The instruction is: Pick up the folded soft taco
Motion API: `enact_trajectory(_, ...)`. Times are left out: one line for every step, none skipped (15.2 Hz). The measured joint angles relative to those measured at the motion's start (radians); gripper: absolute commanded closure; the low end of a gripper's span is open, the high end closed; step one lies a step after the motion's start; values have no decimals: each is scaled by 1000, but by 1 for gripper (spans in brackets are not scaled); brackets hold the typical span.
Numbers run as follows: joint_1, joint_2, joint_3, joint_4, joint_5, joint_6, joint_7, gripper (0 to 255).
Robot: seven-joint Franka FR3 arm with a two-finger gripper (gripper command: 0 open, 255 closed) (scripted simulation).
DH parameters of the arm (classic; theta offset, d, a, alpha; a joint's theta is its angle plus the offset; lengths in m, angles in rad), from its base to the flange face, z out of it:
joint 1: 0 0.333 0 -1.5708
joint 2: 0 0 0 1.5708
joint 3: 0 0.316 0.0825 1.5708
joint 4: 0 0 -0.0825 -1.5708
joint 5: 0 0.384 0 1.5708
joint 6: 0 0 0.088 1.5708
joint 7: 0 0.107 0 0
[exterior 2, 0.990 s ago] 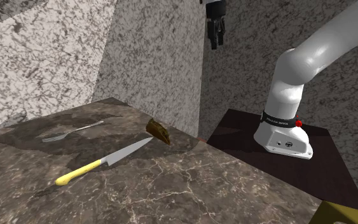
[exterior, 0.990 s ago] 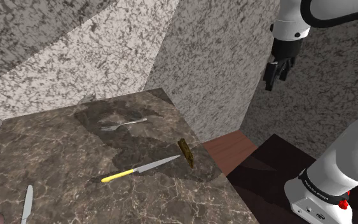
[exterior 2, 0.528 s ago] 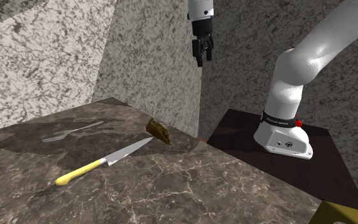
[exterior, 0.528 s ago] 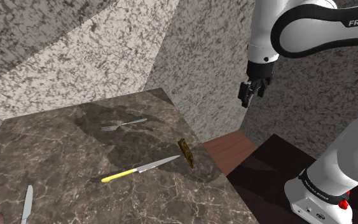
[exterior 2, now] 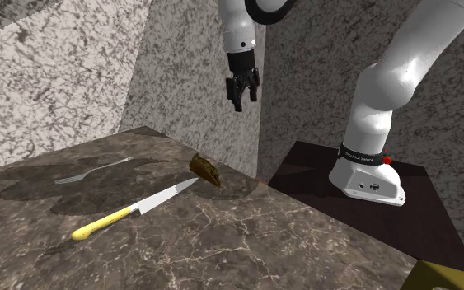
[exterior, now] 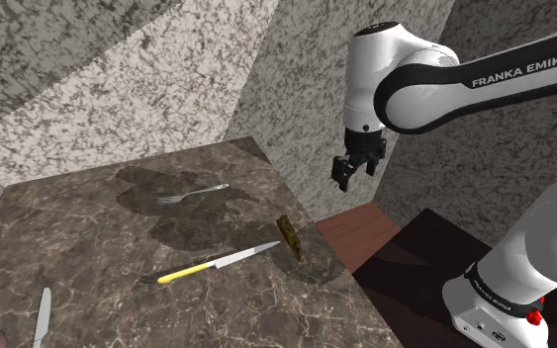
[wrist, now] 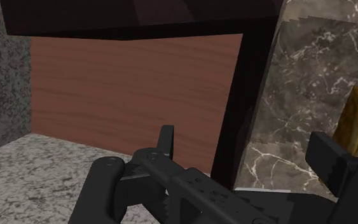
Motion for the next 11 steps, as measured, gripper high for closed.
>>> enact_trajectory(2,28,16,2,1,28,25,0)
enact_trajectory(1,62,30,9,-2,56,48,0)
enact_trajectory(4,95,49,18,-4,81,77,0)
enact_trajectory(5,133,67,31,-9,107,108,0)
enact_trajectory(2,168,78,46,-19,128,131,0)
enact_trajectory(5,199,94,60,-26,145,161,0)
enact_trajectory(6,235,108,74,-37,166,191,0)
enact_trajectory(9,275,123,94,-51,186,226,0)
enact_trajectory(8,317,134,109,-69,209,256,0)
enact_trajectory(11,362,145,124,-90,236,292,0)
enact_trajectory(17,404,156,147,-111,253,330,0)
